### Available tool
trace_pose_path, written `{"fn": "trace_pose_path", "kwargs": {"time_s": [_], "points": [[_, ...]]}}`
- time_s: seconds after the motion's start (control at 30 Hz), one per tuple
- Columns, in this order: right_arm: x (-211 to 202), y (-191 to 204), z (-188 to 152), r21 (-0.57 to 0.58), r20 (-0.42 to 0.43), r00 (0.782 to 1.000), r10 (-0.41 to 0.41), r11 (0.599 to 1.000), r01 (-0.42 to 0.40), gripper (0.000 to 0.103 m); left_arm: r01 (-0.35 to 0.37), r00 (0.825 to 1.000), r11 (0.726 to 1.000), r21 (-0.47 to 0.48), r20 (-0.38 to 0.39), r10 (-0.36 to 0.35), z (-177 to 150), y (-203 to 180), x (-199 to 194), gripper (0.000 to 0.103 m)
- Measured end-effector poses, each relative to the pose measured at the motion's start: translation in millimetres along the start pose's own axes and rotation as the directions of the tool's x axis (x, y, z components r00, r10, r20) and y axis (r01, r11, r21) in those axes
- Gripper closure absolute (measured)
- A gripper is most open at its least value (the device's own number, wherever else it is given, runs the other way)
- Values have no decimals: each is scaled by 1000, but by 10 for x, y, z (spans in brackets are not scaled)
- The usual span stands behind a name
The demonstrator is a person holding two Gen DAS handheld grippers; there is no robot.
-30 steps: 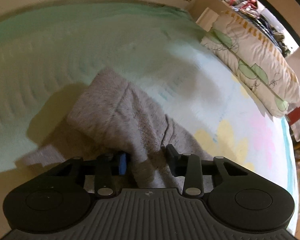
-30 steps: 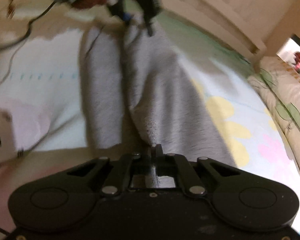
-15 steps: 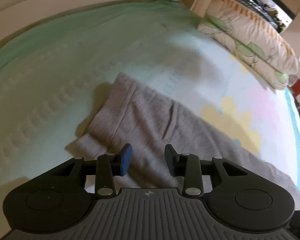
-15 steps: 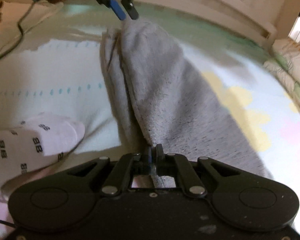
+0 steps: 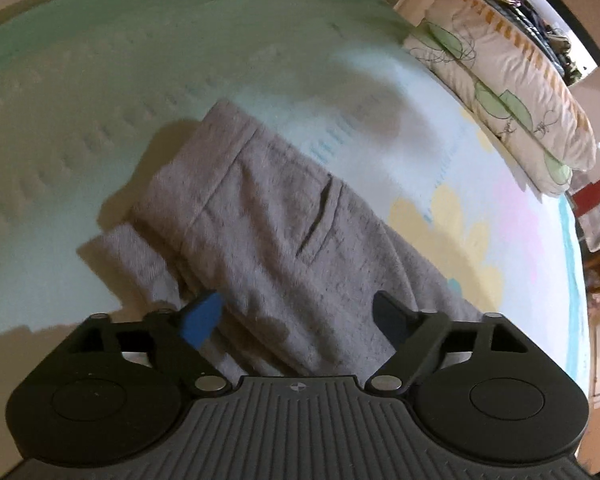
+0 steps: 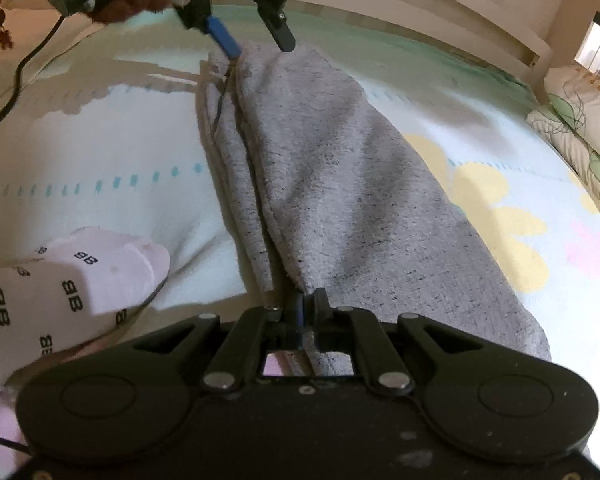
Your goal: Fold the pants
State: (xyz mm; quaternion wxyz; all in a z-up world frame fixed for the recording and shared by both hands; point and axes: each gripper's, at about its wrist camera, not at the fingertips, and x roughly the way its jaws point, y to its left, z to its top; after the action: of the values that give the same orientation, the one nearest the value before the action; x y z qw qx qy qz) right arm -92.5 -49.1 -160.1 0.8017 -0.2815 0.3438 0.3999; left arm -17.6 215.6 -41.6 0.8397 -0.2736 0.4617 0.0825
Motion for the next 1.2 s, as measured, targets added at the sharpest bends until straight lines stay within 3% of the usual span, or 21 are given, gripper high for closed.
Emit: {"fn": "trace_pose_path", "kwargs": {"time_s": [0.07,0.23,0.4,0.5,0.77,0.9,1.07,1.2], "points": [[-3,-21,3,8,2,1000,4,1000,-4,96,-10,1000,1000,8,-5,10,-58,-2,29,11],[-14,-37,4,15,-1,1000,13,1000,-13,96,-10,1000,997,-76,3,11,-55,99,146,11],[-6,-45,16,19,-4,1000,14,1000,-14,96,17,996,987,-159,94,-2,67,198,202,11],[2,-43,28,19,-5,1000,13,1000,-13,95,15,988,990,-138,157,7,186,165,162,11],[58,-43,36,21,-8,1000,16,1000,-16,95,10,976,986,-164,216,26,306,329,167,11],[66,-46,24,25,-8,1000,16,1000,-16,95,6,983,986,-168,184,25,305,371,247,11],[65,-50,39,26,-9,1000,15,1000,-15,95,-3,975,976,-218,216,51,265,446,264,10],[74,-53,48,28,-12,1000,15,999,-15,95,-41,984,964,-262,158,85,199,473,268,9]]}}
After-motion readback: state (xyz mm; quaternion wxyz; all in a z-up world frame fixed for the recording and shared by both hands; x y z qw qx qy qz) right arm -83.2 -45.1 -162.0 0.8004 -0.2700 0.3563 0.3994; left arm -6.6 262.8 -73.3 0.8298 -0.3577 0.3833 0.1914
